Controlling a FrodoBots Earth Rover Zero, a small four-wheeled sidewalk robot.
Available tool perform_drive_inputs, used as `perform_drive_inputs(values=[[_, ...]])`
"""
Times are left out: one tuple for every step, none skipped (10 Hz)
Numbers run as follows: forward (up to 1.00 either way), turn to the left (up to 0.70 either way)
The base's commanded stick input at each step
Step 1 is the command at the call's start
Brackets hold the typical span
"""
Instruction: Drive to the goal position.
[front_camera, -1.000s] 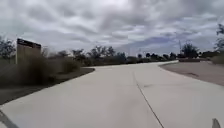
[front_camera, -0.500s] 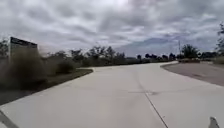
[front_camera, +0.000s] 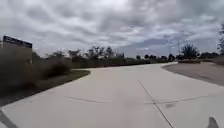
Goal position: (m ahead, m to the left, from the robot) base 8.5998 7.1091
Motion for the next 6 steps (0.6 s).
perform_drive_inputs(values=[[0.85, 0.0], [0.85, 0.0], [0.85, 0.0], [0.85, 0.0], [0.85, 0.0], [0.85, 0.0]])
